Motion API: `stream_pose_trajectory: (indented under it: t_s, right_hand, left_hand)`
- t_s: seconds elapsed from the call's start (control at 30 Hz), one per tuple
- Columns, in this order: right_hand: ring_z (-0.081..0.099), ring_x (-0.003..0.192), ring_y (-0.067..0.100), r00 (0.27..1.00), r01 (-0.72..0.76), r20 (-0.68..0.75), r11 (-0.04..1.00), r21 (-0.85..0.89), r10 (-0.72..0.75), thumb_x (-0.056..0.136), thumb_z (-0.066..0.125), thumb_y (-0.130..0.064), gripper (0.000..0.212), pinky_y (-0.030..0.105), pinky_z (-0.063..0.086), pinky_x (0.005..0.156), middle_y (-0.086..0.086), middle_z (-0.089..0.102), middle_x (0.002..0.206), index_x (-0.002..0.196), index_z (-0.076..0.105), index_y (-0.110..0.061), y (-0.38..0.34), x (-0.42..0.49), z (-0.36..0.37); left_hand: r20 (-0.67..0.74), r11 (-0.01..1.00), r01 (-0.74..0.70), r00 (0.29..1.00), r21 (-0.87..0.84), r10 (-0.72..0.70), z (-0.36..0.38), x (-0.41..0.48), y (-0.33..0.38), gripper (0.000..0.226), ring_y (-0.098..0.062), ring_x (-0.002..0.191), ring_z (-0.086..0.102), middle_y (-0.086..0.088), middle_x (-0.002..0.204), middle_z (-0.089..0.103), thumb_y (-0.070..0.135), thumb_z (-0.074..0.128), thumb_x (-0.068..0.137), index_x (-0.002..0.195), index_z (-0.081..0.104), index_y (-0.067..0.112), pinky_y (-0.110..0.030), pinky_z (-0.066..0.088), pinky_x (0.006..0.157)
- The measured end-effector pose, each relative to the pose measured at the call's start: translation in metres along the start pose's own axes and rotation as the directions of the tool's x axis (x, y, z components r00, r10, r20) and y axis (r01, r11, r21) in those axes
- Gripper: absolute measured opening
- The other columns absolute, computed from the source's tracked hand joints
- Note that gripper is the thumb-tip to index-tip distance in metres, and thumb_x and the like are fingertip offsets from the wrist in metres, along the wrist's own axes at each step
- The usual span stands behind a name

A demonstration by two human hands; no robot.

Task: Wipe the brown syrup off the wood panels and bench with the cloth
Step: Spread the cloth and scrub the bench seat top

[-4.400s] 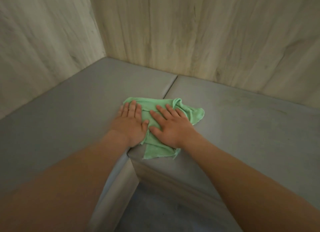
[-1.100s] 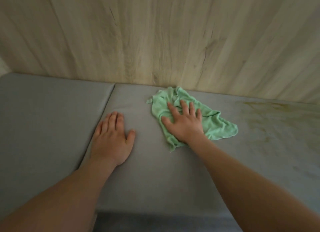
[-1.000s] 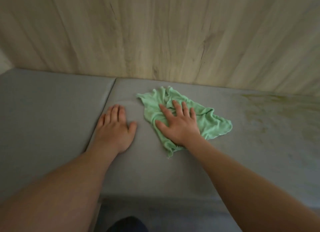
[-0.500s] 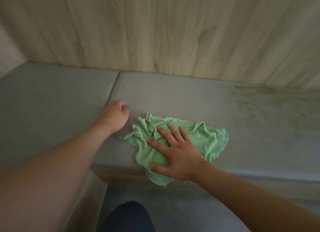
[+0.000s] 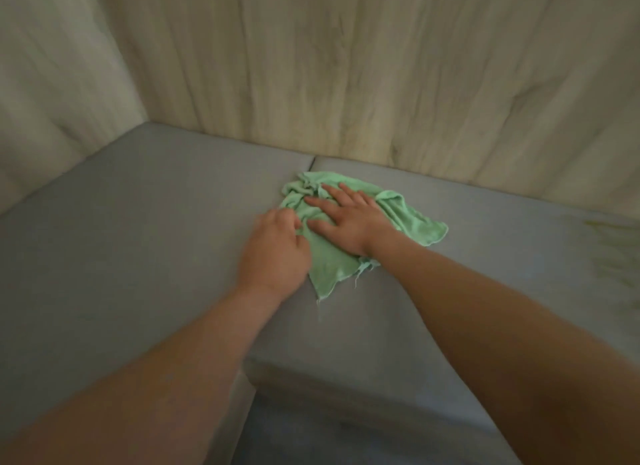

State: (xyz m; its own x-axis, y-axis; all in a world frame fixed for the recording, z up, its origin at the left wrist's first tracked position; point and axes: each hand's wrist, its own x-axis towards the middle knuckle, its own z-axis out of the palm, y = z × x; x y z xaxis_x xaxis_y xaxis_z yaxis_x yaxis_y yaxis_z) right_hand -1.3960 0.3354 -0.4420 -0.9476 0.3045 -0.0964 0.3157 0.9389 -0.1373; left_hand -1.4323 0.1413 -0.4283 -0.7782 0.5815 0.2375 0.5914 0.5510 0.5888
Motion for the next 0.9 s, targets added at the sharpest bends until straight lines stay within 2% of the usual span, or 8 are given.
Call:
stream_pose_trajectory:
  t_s: [0.1, 0.2, 0.37, 0.53, 0.63, 0.73, 0.83, 0.9]
  right_hand:
    - [0.000, 0.160, 0.017, 0.998, -0.054, 0.016, 0.999, -0.004, 0.054, 0.095, 0.020, -0.080, 0.067, 0.048, 0.000, 0.128, -0.012, 0.004, 0.173, 0.158, 0.014, -0.058, 0.016, 0.034, -0.009]
    - [0.000, 0.160, 0.019, 0.995, -0.103, 0.016, 0.995, -0.004, 0.103, 0.095, 0.019, -0.079, 0.068, 0.048, 0.001, 0.128, -0.011, 0.004, 0.174, 0.159, 0.012, -0.057, 0.029, 0.060, -0.014]
    - [0.010, 0.158, 0.026, 0.988, -0.154, -0.033, 0.988, -0.030, 0.153, 0.098, 0.017, -0.074, 0.068, 0.050, 0.006, 0.127, -0.005, 0.011, 0.173, 0.161, 0.015, -0.050, 0.035, 0.094, -0.022]
    - [0.002, 0.160, 0.026, 0.990, -0.144, -0.003, 0.989, -0.033, 0.144, 0.096, 0.016, -0.078, 0.070, 0.052, 0.001, 0.128, -0.006, 0.005, 0.174, 0.161, 0.012, -0.052, 0.026, 0.075, -0.011]
    - [-0.002, 0.160, 0.026, 0.994, -0.107, 0.011, 0.994, -0.028, 0.107, 0.095, 0.016, -0.079, 0.071, 0.052, -0.001, 0.128, -0.009, 0.002, 0.174, 0.161, 0.010, -0.053, 0.010, 0.039, -0.004]
    - [-0.005, 0.160, 0.026, 0.998, -0.064, 0.015, 0.998, -0.018, 0.064, 0.095, 0.017, -0.080, 0.072, 0.052, -0.003, 0.127, -0.009, 0.000, 0.174, 0.161, 0.009, -0.053, -0.008, -0.002, 0.002]
    - [-0.008, 0.160, 0.026, 0.999, -0.012, 0.032, 1.000, -0.012, 0.012, 0.092, 0.019, -0.084, 0.075, 0.053, -0.005, 0.127, -0.009, -0.001, 0.174, 0.160, 0.009, -0.054, -0.034, -0.037, 0.006]
    - [-0.007, 0.160, 0.026, 0.998, 0.053, 0.028, 0.998, -0.017, -0.052, 0.090, 0.021, -0.085, 0.076, 0.053, -0.004, 0.127, -0.010, 0.001, 0.174, 0.159, 0.010, -0.055, -0.053, -0.060, 0.010]
  left_hand:
    - [0.157, 0.989, -0.129, 0.981, 0.074, 0.117, 0.016, -0.014, 0.002, 0.036, -0.029, 0.120, 0.046, -0.012, 0.127, 0.054, 0.027, 0.046, 0.093, 0.121, 0.058, 0.009, -0.041, 0.040, 0.106]
    - [0.183, 0.940, -0.258, 0.958, 0.225, 0.219, 0.028, -0.023, -0.007, 0.060, -0.025, 0.143, 0.032, -0.008, 0.150, 0.042, 0.044, 0.029, 0.097, 0.146, 0.048, 0.014, -0.039, 0.027, 0.122]
    - [0.225, 0.949, -0.168, 0.968, 0.267, 0.108, 0.041, -0.022, -0.008, 0.073, -0.014, 0.159, -0.005, -0.001, 0.173, 0.002, 0.057, 0.019, 0.104, 0.165, 0.005, 0.020, -0.034, 0.002, 0.129]
    - [0.328, 0.961, -0.133, 0.943, 0.242, 0.047, 0.036, -0.016, -0.007, 0.073, -0.011, 0.158, -0.007, -0.001, 0.173, -0.002, 0.053, 0.028, 0.106, 0.165, 0.005, 0.018, -0.030, -0.005, 0.128]
    - [0.390, 0.998, -0.064, 0.919, 0.007, 0.056, 0.016, -0.006, 0.004, 0.059, -0.010, 0.154, 0.017, -0.007, 0.169, 0.021, 0.035, 0.040, 0.109, 0.160, 0.028, 0.009, -0.020, 0.007, 0.124]
    - [0.236, 0.959, 0.082, 0.972, -0.273, -0.016, -0.022, -0.002, 0.006, 0.044, -0.018, 0.118, 0.055, -0.014, 0.128, 0.064, 0.029, 0.046, 0.097, 0.121, 0.068, 0.000, -0.013, 0.034, 0.095]
    - [-0.041, 0.977, 0.106, 0.992, -0.186, -0.115, -0.052, -0.009, -0.015, 0.046, -0.033, 0.104, 0.060, -0.022, 0.107, 0.069, 0.031, 0.038, 0.085, 0.100, 0.069, 0.000, -0.035, 0.039, 0.089]
    - [-0.095, 0.990, 0.133, 0.986, -0.048, -0.137, -0.062, -0.012, -0.023, 0.046, -0.041, 0.100, 0.059, -0.027, 0.102, 0.066, 0.031, 0.036, 0.086, 0.095, 0.066, -0.002, -0.045, 0.041, 0.089]
